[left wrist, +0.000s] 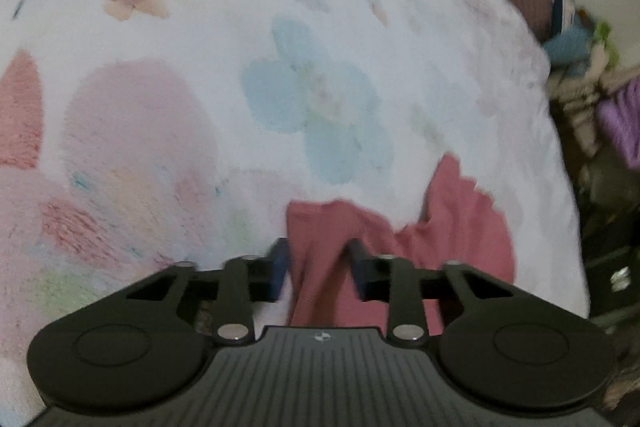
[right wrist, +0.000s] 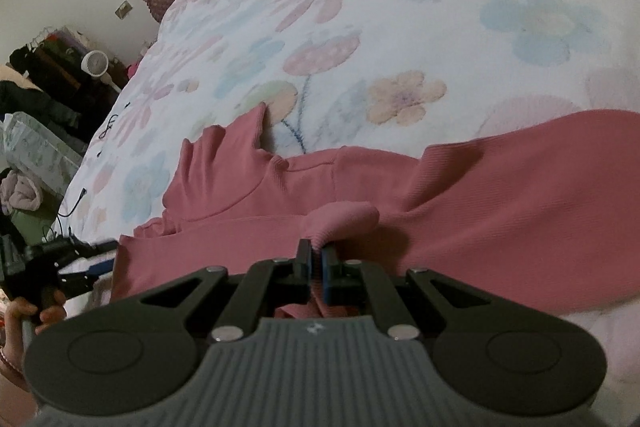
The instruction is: Fold small clothes
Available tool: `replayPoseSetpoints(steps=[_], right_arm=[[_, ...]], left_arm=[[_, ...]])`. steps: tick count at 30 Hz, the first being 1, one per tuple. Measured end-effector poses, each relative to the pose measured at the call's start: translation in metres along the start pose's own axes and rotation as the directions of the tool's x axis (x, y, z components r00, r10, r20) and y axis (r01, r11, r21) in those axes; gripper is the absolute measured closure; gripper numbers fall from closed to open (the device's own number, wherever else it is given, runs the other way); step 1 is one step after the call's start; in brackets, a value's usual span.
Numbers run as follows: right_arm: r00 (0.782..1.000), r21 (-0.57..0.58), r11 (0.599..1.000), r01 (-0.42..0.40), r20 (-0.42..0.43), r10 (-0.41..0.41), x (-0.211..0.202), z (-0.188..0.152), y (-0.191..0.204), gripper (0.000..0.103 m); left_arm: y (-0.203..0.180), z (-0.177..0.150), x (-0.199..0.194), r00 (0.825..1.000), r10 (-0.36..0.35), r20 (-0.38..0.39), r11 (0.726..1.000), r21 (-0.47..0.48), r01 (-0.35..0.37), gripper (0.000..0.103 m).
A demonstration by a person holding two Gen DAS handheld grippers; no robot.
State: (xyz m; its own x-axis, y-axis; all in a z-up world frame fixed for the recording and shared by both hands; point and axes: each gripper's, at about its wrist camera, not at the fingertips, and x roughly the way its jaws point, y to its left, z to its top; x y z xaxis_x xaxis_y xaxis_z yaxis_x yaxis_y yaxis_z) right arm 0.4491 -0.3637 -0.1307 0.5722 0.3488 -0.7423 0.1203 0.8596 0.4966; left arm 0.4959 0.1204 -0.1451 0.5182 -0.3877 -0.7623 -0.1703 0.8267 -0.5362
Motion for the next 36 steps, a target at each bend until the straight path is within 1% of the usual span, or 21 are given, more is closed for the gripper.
replayPoseSetpoints(steps=[1,4,5,7,8,9,11,12,13,14,15,16,18,20,23,26,28,31,32,34,36], right_arm=[[1.0,0.003,1.0,0.003,0.005,-0.003,0.001,0.0,0.0,0.103],[0.999,0.016,1.0,-0.02,0.026,0.019,-0.005,-0.001,0.001,0.103],[0.999,0.02,0.999,-0.037,0.038,0.036,-0.01,-0.001,0.002,0.103],[0.996,0.027,0.997,-0.078,0.052,0.077,-0.015,0.0,0.006,0.103],[0.996,0.03,0.996,-0.079,0.051,0.077,-0.015,0.001,0.007,0.103],[0.997,0.028,0.998,-0.059,0.044,0.058,-0.01,0.002,0.009,0.103],[0.999,0.018,1.0,0.012,0.041,-0.012,0.0,0.002,0.009,0.103],[0.997,0.017,0.998,0.059,0.046,-0.06,0.006,0.002,0.007,0.103],[0.995,0.02,0.996,0.084,0.045,-0.085,0.012,0.002,0.005,0.103],[0.994,0.027,0.995,0.098,0.035,-0.099,0.016,0.002,0.003,0.103],[0.994,0.036,0.994,0.105,0.019,-0.105,0.022,0.0,-0.001,0.103],[0.994,0.041,0.993,0.107,0.007,-0.108,0.025,0.0,-0.004,0.099],[0.993,0.044,0.992,0.118,0.012,-0.118,0.026,-0.001,-0.007,0.096],[0.99,0.044,0.99,0.134,0.034,-0.135,0.02,-0.001,-0.01,0.095],[0.982,0.036,0.985,0.168,0.077,-0.171,0.004,-0.001,-0.01,0.09],[0.984,-0.011,0.989,0.148,0.099,-0.146,-0.012,-0.006,-0.002,0.089],[0.99,-0.095,0.989,0.116,0.091,-0.108,-0.014,-0.012,0.014,0.086],[0.993,-0.22,0.97,0.106,0.076,-0.091,-0.005,-0.02,0.039,0.079],[0.992,-0.242,0.963,0.118,0.071,-0.103,0.0,-0.023,0.045,0.079],[0.983,-0.241,0.954,0.178,0.086,-0.162,0.004,-0.028,0.05,0.07],[0.978,-0.238,0.95,0.202,0.101,-0.183,0.001,-0.035,0.045,0.068]], left_arm=[[-0.002,-0.001,0.001,1.0,0.002,-0.003,1.0,0.014,-0.002,0.099],[-0.005,-0.003,-0.02,0.997,-0.014,0.073,0.999,0.045,0.011,0.1],[-0.007,-0.002,-0.031,0.995,-0.003,0.1,0.998,0.065,-0.004,0.1],[-0.011,-0.001,-0.044,0.988,0.056,0.144,0.991,0.112,-0.072,0.1],[-0.012,-0.001,-0.043,0.984,0.101,0.149,0.983,0.135,-0.121,0.1],[-0.013,0.001,-0.037,0.982,0.137,0.127,0.976,0.152,-0.156,0.099],[-0.008,0.004,-0.024,0.981,0.173,0.088,0.974,0.133,-0.184,0.091],[-0.005,0.004,-0.024,0.978,0.184,0.103,0.974,0.118,-0.195,0.088],[-0.003,0.004,-0.024,0.976,0.181,0.118,0.975,0.111,-0.194,0.08],[0.0,0.004,-0.026,0.977,0.174,0.123,0.977,0.103,-0.187,0.074],[0.002,0.003,-0.028,0.979,0.165,0.121,0.98,0.092,-0.177,0.072],[0.005,0.001,-0.031,0.983,0.146,0.112,0.985,0.079,-0.155,0.072],[0.008,-0.003,-0.038,0.991,0.108,0.082,0.991,0.075,-0.114,0.068],[0.008,-0.011,-0.044,0.996,0.072,0.06,0.994,0.081,-0.077,0.059],[0.004,-0.023,-0.045,0.998,0.058,0.022,0.99,0.128,-0.06,0.059],[-0.005,-0.035,-0.044,0.997,0.072,0.004,0.978,0.197,-0.071,0.059],[-0.013,-0.044,-0.042,0.994,0.109,0.003,0.963,0.246,-0.106,0.059],[-0.02,-0.056,-0.039,0.988,0.155,-0.008,0.945,0.294,-0.146,0.059],[-0.022,-0.059,-0.041,0.986,0.166,-0.013,0.943,0.296,-0.155,0.059],[-0.022,-0.065,-0.048,0.986,0.164,-0.022,0.941,0.302,-0.15,0.059],[-0.021,-0.072,-0.055,0.986,0.161,-0.051,0.936,0.325,-0.136,0.059]])
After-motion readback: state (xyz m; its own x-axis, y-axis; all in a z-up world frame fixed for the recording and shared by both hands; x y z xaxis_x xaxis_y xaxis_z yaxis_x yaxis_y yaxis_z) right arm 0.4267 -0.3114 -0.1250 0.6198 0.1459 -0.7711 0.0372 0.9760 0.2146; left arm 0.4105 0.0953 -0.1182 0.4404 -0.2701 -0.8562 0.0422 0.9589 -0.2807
